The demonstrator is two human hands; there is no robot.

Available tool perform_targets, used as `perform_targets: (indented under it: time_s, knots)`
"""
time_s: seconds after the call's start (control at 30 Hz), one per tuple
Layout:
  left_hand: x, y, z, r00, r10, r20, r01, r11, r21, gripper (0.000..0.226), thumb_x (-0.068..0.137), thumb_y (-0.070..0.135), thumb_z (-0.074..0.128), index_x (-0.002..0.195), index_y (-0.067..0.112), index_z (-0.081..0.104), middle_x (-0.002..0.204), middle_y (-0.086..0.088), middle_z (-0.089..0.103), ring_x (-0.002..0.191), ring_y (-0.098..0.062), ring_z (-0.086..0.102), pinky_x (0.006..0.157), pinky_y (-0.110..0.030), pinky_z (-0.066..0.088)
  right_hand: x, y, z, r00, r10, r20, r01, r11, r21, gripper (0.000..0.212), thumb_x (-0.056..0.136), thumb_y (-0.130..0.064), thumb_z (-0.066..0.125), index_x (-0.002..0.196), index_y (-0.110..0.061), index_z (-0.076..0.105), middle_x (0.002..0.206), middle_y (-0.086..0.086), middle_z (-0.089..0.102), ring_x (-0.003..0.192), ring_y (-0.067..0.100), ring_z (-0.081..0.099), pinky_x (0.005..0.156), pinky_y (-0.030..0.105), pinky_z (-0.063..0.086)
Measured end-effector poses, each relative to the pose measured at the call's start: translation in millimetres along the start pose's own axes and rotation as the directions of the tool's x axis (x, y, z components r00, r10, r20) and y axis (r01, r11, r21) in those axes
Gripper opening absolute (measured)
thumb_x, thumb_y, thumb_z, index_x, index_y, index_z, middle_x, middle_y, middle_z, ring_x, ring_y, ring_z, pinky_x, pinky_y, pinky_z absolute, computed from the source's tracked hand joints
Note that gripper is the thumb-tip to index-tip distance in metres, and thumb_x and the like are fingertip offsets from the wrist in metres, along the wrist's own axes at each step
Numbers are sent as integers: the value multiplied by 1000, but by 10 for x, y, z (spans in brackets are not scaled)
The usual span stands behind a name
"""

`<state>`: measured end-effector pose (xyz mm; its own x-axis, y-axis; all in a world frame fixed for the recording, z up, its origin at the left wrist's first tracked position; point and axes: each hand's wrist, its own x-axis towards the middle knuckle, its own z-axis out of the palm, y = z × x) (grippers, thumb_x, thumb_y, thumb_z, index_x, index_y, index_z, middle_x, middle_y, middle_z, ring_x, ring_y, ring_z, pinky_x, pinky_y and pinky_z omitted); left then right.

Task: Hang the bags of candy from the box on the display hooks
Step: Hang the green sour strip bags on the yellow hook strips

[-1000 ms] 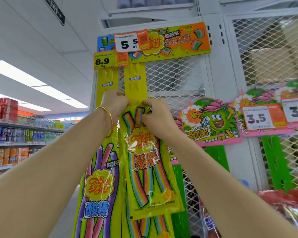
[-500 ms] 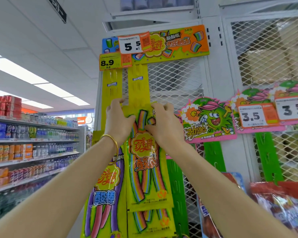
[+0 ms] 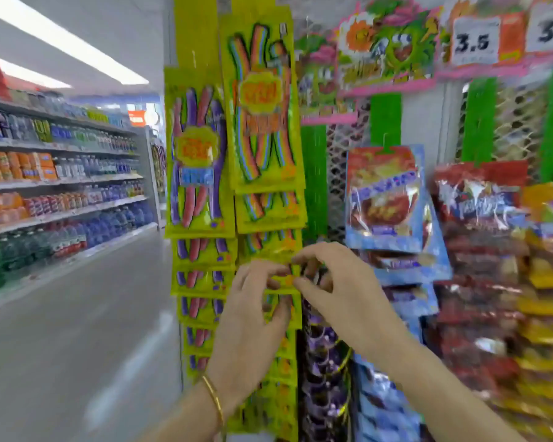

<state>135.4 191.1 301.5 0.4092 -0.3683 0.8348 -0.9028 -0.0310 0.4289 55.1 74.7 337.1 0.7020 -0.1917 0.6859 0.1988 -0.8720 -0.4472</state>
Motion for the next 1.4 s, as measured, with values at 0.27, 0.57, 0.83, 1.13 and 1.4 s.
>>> perform_targets:
  time_s: [0.27, 0.57, 0.83, 1.13, 1.4]
  knots:
    - [-2218, -1064, 449, 541, -677, 499, 578, 730, 364, 28, 83, 6, 60, 108, 15, 57, 113, -5, 48, 91, -19, 58, 81, -28, 48, -2075, 1195, 1636, 546, 512, 663, -554, 815, -172, 10, 86, -17, 61, 96, -14, 60, 84, 1, 55, 77, 23, 61, 67, 37, 51]
    - [-2804, -1667, 439, 264, -827, 497, 612, 542, 577, 30, 82, 3, 56, 111, 11, 58, 114, -5, 45, 94, -23, 58, 88, -25, 42, -3588, 1696, 3078, -203, 621, 757, -909, 167, -381, 57, 92, -15, 55, 140, 4, 29, 124, 17, 50, 112, 29, 52, 90, 33, 47]
    - [-2933, -1794, 326, 239, -853, 465, 684, 488, 543, 25, 84, 3, 57, 106, 16, 58, 113, -3, 43, 82, -11, 58, 71, -4, 38, -4338, 1614, 3590, -263, 742, 617, -934, -36, -355, 52, 90, -20, 59, 135, -3, 38, 133, 15, 49, 120, 29, 49, 96, 29, 41]
    - [-2985, -1842, 207, 231, -864, 447, 742, 454, 493, 27, 85, 5, 55, 102, 26, 54, 113, 4, 41, 84, -1, 58, 69, 6, 34, -4424, 1501, 3847, -338, 765, 549, -931, -189, -311, 48, 70, -26, 80, 107, -1, 63, 106, 16, 67, 95, 31, 63, 81, 38, 51]
    - [-2939, -1872, 367, 212, -867, 451, 746, 442, 499, 30, 84, 5, 57, 113, 14, 57, 116, -3, 44, 83, -10, 56, 71, -12, 42, -3836, 1854, 3140, -229, 540, 810, -973, -114, -199, 30, 83, -9, 67, 112, -4, 59, 116, 11, 63, 103, 23, 60, 97, 39, 45]
